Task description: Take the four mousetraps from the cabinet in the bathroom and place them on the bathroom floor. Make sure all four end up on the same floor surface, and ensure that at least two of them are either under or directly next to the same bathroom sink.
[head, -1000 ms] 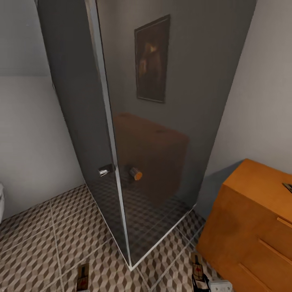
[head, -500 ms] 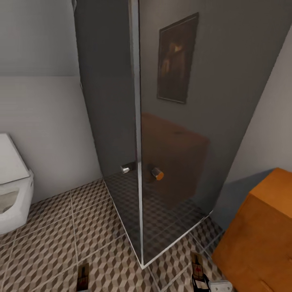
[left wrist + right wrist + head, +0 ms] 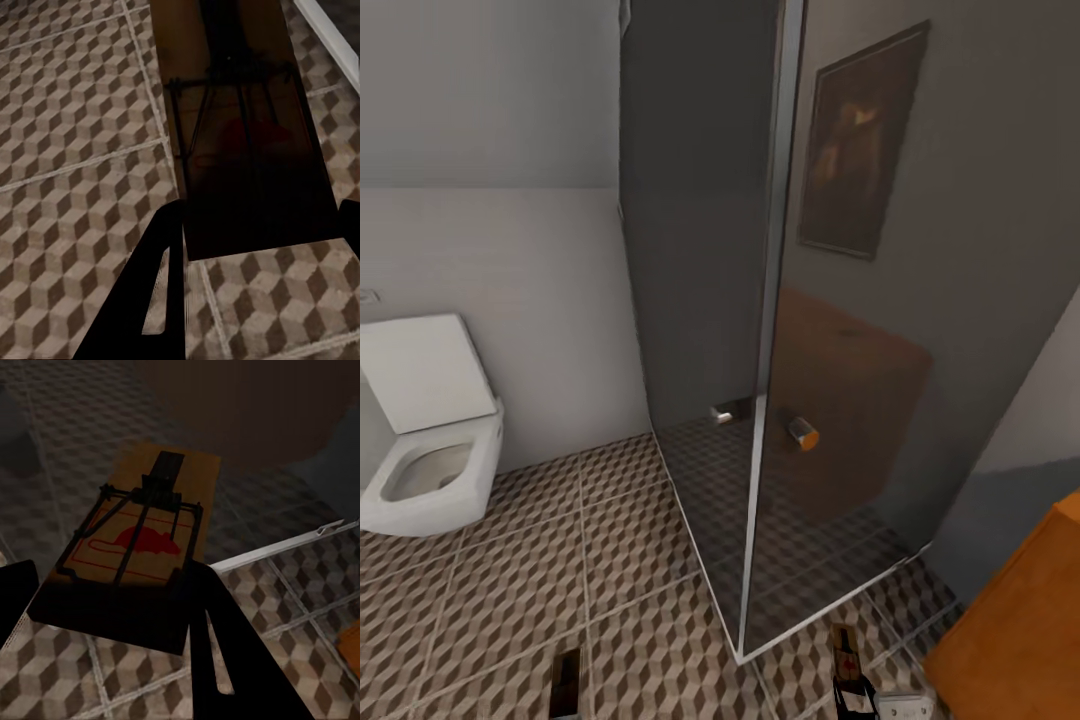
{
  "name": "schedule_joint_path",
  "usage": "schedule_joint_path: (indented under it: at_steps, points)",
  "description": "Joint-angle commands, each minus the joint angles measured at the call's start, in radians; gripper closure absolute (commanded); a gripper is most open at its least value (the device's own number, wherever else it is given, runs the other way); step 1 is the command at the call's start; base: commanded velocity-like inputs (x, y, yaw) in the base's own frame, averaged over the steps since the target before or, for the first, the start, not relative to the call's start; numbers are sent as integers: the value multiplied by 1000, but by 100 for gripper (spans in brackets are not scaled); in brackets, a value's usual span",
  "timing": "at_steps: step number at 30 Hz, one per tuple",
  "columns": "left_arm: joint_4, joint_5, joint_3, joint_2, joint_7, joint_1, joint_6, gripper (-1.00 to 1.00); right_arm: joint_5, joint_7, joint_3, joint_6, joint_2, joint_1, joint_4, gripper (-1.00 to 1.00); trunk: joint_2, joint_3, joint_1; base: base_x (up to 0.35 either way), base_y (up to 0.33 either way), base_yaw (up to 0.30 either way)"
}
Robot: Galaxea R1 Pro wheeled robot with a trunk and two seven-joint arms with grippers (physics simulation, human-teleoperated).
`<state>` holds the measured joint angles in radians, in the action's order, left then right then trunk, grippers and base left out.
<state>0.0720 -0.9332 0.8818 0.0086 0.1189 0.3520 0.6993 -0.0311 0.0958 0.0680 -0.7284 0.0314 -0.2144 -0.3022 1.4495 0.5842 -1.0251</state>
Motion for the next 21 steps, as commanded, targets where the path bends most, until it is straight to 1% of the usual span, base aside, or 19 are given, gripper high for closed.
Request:
schedule_joint_path:
  at_steps: [1, 21]
  points:
    - [2, 8, 6, 0, 12, 1, 2, 100, -3, 10, 7, -2, 1, 0, 0, 100, 0, 1, 0, 0, 0, 287]
    - [2, 8, 6, -1, 12, 1, 2, 100, -3, 10, 7, -2, 1, 0, 0, 100, 0, 1, 0, 0, 0, 287]
